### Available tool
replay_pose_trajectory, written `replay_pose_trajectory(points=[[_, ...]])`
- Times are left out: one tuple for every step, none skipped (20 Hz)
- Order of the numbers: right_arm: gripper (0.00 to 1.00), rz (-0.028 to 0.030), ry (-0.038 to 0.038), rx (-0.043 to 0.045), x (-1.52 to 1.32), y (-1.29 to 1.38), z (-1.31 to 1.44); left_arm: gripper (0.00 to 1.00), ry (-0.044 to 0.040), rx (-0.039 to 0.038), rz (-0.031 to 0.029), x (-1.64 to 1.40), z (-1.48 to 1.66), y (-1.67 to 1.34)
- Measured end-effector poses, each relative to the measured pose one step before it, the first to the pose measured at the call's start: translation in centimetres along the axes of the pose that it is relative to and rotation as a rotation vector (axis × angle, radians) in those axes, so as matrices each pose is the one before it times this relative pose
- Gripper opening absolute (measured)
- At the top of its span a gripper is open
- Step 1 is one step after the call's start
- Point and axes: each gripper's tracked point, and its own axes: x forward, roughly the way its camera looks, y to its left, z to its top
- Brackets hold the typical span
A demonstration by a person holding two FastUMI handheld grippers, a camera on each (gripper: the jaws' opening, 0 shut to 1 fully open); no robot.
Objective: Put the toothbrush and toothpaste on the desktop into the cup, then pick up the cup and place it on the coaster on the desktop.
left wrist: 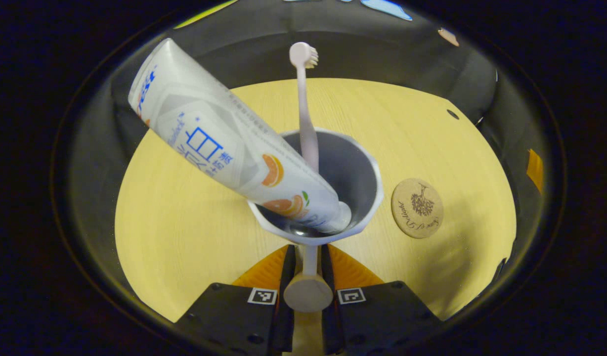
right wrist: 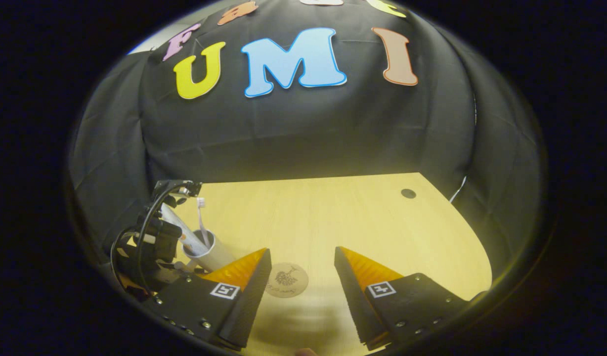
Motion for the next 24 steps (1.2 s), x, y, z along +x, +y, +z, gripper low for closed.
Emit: replay_pose_trajectory(points=[[0.78,-0.0021,-0.00024,0.00152,-0.039,-0.149,0.054,0.3,-0.00875,0.01284,0.00671,-0.063,0.122,-0.035],[0.78,-0.00202,0.00039,0.00125,0.198,-0.103,-0.005,0.3,-0.00425,0.01207,0.0069,-0.076,0.136,0.011],[0.78,-0.00198,-0.00068,0.00242,-0.086,-0.191,0.088,0.3,-0.00799,0.00748,-0.0001,-0.093,0.231,-0.124],[0.78,-0.00136,-0.00013,0.00335,0.108,-0.095,0.025,0.3,-0.00666,0.00511,-0.00067,-0.17,0.249,-0.211],[0.78,-0.00173,-0.00228,0.00328,-0.09,-0.168,0.104,0.3,-0.00773,0.00885,-0.00253,-0.29,0.322,-0.245],[0.78,-0.00286,-0.00369,0.00225,-0.09,-0.213,0.112,0.3,-0.00984,0.01075,-0.00582,-0.277,0.381,-0.404],[0.78,-0.00409,-0.00252,0.00082,-0.167,-0.267,0.121,0.3,-0.00875,0.01056,-0.01001,-0.308,0.289,-0.745],[0.78,-0.00359,-0.00206,-0.00023,-0.106,-0.244,0.032,0.3,-0.00683,0.01044,-0.01135,-0.356,0.319,-0.782],[0.78,-0.00471,-0.00172,-0.00081,-0.122,-0.29,0.053,0.3,-0.00489,0.01057,-0.01577,-0.393,0.285,-0.921],[0.78,-0.00535,-0.0031,0.00091,-0.135,-0.4,0.069,0.29,-0.00402,0.00831,-0.0146,-0.212,0.193,-1.097],[0.78,-0.00536,-0.00288,0.00327,-0.125,-0.402,0.079,0.29,-0.00333,0.00821,-0.01598,0.01,0.075,-1.317],[0.78,-0.0048,-0.00187,0.0038,-0.226,-0.376,-0.033,0.3,-0.0028,0.00807,-0.01778,-0.074,0.219,-1.245],[0.78,-0.00636,-0.00161,0.00344,-0.304,-0.456,0.038,0.3,0.00071,0.00799,-0.01498,0.166,0.068,-1.072],[0.78,-0.0059,-0.00199,0.00321,-0.109,-0.442,-0.108,0.3,0.00375,0.00762,-0.0161,0.189,0.048,-1.067],[0.78,-0.00553,-0.00201,0.00262,-0.364,-0.459,-0.061,0.3,0.00543,0.00648,-0.01178,0.422,0.031,-1.26],[0.78,-0.00637,-0.00314,0.0012,-0.203,-0.513,-0.006,0.3,0.00625,0.00713,-0.00916,0.397,-0.001,-0.917],[0.78,-0.00832,-0.00204,0.00113,-0.238,-0.56,-0.003,0.3,0.0051,0.00794,-0.00669,0.522,-0.115,-0.864],[0.78,-0.00643,-0.00155,0.00444,-0.213,-0.545,-0.123,0.3,0.00563,0.00992,-0.00385,0.483,-0.087,-0.667],[0.78,-0.00358,-0.00108,0.00826,-0.21,-0.511,-0.049,0.3,0.00442,0.01087,0.00021,0.309,-0.027,-0.587],[0.78,-0.00442,0.00037,0.00909,-0.135,-0.556,-0.127,0.3,0.00338,0.01201,0.00118,0.351,0.164,-0.737],[0.78,-0.00572,-0.00016,0.0093,-0.209,-0.536,-0.01,0.3,0.00487,0.01163,0.0038,0.301,0.012,-0.761],[0.78,-0.0049,-0.00113,0.00995,-0.155,-0.542,-0.022,0.3,0.00613,0.00665,0.00324,0.254,-0.013,-0.401],[0.78,-0.00275,-0.0017,0.00967,-0.214,-0.471,0.049,0.3,0.00778,0.00278,0.00308,0.076,-0.129,-0.138],[0.78,-0.00177,-0.00101,0.00808,-0.027,-0.38,0.032,0.3,0.00788,-0.00141,0.00551,0.164,-0.059,-0.117]])
